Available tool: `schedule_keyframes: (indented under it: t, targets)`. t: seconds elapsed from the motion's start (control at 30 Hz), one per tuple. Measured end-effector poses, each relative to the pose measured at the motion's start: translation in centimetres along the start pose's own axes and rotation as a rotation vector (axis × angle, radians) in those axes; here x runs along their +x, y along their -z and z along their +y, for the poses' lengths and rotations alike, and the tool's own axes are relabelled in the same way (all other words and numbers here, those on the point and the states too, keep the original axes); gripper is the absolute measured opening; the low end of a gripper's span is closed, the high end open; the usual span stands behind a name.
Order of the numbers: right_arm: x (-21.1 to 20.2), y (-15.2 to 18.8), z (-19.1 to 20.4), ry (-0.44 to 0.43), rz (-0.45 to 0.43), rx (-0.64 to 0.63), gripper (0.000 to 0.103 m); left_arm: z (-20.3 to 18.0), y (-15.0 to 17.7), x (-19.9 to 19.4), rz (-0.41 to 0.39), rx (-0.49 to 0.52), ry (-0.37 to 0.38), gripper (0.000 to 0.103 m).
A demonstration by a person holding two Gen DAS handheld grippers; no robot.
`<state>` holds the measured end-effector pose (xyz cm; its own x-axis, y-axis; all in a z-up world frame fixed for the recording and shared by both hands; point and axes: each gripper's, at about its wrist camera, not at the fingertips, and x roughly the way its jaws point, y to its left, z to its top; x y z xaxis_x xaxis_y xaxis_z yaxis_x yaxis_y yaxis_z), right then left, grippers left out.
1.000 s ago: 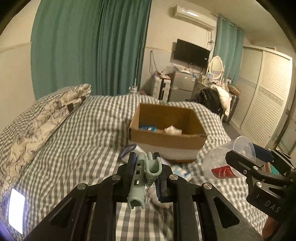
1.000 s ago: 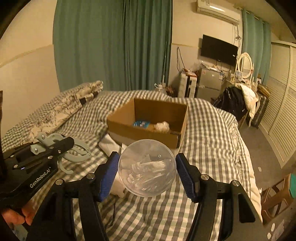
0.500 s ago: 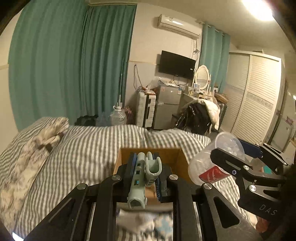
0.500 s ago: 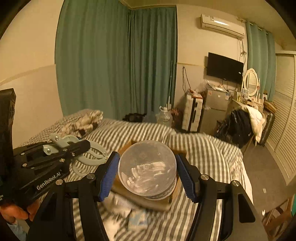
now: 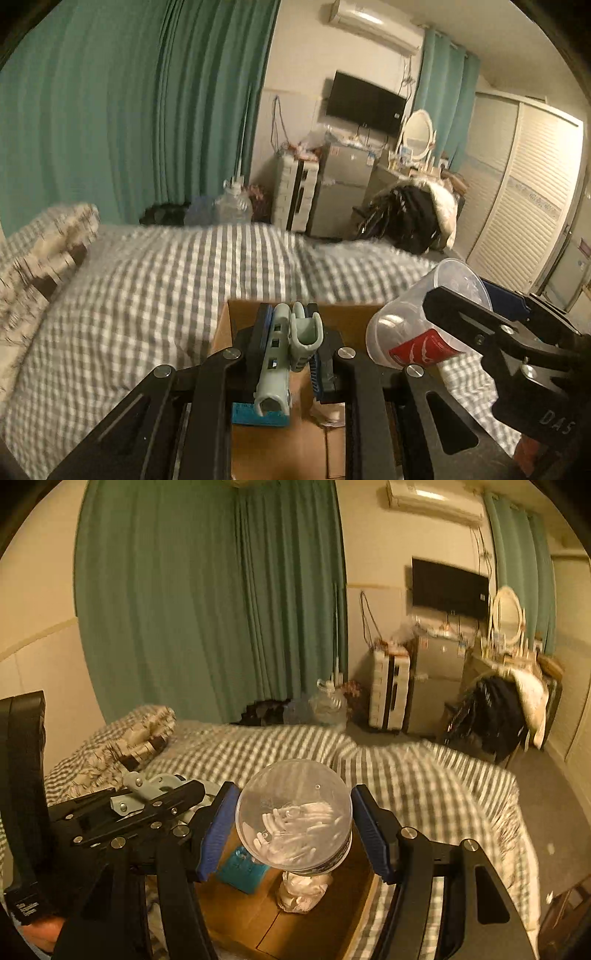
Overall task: Organize objects
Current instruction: 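Lower the clip and the jar into the box and open both tools, then grasp the tissue pack with the right tool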
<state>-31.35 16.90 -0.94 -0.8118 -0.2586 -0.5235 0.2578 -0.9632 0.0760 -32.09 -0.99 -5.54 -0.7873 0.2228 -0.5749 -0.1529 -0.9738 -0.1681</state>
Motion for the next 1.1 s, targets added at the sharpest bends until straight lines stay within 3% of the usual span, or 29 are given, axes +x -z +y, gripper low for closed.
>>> schedule_keyframes:
  t: [0.17, 0.23, 0.27, 0.33, 0.4, 0.53, 0.8, 0.93, 1.1]
  targets:
    - [3.2, 2.6, -1.0, -0.008, 0.071, 0.027, 0.063, 0.8, 2.3, 2.8, 0.071, -0.023, 0.000, 0.020]
    - [3.6, 3.1, -1.1, -0.005, 0.076, 0.033, 0.063, 0.6, 2.5, 2.9, 0.089, -0.016, 0.000, 0.028]
    - [3.4, 3.2, -1.2, 0.000, 0.066, 0.039, 0.068, 0.4, 2.6, 2.6, 0.084, -0.010, 0.007, 0.033]
    - [2.6, 3.2, -1.4, 0.007, 0.044, 0.060, 0.078, 0.1, 2.9, 1.4, 0.063, 0.003, -0.012, 0.072]
    - [1.4, 3.3, -1.8, 0.009, 0.020, 0.084, 0.079, 0.0, 3.5, -0.6, 0.012, 0.011, -0.043, 0.083]
    - [-2.4, 5.0, -2.0, 0.037, 0.001, 0.107, 0.084, -0.4, 5.3, -4.3, -0.009, 0.037, -0.072, 0.088]
    - [-9.0, 8.5, -0.8, 0.107, 0.036, 0.052, 0.086, 0.9, 9.8, -9.3, 0.078, -0.039, -0.153, 0.089]
    - [-10.5, 10.3, -0.3, 0.102, 0.065, 0.029, 0.086, 0.0, 11.0, -11.1, 0.077, -0.012, -0.202, 0.089]
    - [-11.1, 12.0, 0.9, 0.159, 0.093, -0.057, 0.086, -1.7, 14.0, -11.6, 0.127, 0.018, -0.188, 0.089]
